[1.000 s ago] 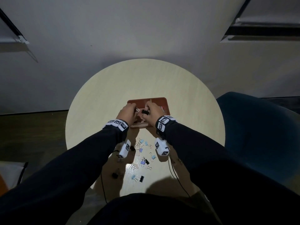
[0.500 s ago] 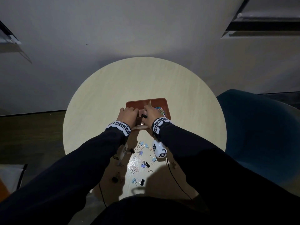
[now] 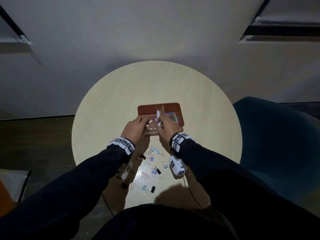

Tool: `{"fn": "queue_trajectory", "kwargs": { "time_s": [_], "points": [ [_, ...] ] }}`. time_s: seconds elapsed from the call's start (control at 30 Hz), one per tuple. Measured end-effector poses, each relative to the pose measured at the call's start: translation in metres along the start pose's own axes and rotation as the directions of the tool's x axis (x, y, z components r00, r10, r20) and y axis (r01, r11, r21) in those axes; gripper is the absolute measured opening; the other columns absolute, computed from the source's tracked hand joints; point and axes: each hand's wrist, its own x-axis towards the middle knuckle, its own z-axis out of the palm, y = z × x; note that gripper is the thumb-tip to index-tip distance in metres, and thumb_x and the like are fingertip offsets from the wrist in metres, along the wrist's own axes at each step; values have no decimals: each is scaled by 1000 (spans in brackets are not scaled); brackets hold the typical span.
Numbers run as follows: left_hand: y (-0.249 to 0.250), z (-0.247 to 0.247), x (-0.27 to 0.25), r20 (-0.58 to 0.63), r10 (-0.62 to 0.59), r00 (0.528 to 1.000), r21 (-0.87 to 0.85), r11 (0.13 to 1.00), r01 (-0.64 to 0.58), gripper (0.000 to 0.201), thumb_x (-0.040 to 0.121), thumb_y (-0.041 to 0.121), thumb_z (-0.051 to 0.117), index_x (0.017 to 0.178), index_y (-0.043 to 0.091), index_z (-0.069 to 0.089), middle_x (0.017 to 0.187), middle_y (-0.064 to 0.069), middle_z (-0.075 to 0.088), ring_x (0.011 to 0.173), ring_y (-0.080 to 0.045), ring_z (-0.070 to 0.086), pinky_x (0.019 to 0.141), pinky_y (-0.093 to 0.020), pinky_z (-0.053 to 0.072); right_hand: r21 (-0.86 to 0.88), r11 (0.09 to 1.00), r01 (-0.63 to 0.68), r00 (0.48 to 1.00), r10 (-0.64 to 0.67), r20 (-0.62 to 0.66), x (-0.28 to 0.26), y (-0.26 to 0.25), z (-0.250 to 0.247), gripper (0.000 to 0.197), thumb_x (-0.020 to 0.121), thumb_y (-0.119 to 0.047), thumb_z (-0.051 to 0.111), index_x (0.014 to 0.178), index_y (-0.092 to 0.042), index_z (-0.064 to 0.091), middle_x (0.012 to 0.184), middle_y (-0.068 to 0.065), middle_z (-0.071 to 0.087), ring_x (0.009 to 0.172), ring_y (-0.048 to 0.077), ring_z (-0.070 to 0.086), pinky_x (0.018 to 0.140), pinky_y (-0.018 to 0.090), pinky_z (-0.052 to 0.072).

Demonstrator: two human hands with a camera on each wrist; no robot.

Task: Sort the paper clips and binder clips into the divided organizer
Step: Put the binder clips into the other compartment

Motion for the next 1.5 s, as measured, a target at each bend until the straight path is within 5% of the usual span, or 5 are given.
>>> {"fn": "queue_trajectory", "kwargs": {
  "time_s": [0.2, 0.43, 0.63, 1.0, 1.5],
  "points": [
    [-1, 27, -49, 135, -61, 989, -29, 997, 65, 26, 95, 28, 50, 117, 14, 53, 105, -8, 54, 79, -30, 59, 62, -30, 41, -68, 995, -76, 991, 83, 104, -43, 10, 21, 16, 91, -21, 54, 105, -25, 48, 114, -1, 56, 85, 22, 61, 78, 35, 53],
    [-11, 71, -76, 435, -201, 878, 15, 976, 216, 51, 73, 40, 68, 117, 32, 42, 112, -1, 37, 95, -24, 52, 72, -36, 52, -354, 935, 1, 911, 144, 385, -78, 31, 46, 79, 72, -54, 75, 133, -25, 32, 129, 7, 37, 115, 29, 46, 83, 40, 47],
    [-2, 91, -76, 468, -160, 869, 49, 987, 155, 80, 69, 43, 78, 133, 33, 32, 121, -6, 33, 108, -26, 44, 78, -38, 53, -428, 904, 12, 867, 204, 454, -95, 36, 65, 103, 64, -57, 81, 142, -23, 23, 140, 10, 30, 125, 32, 38, 90, 43, 46],
    [12, 103, -63, 382, -196, 903, -27, 974, 223, 41, 83, 19, 62, 120, 17, 45, 116, -12, 38, 98, -31, 50, 75, -39, 50, -331, 943, -19, 878, 174, 445, -103, 29, 83, 63, 87, -34, 70, 135, -15, 34, 140, 16, 30, 124, 36, 40, 90, 43, 45],
    [-10, 101, -65, 394, -131, 910, -147, 968, 203, 21, 79, 8, 59, 99, 12, 56, 96, -7, 50, 89, -31, 56, 69, -29, 40, -203, 976, -78, 870, 166, 465, -97, 36, 68, 23, 86, 10, 49, 100, -7, 49, 107, 15, 48, 78, 33, 56, 72, 41, 48]
  ]
}}
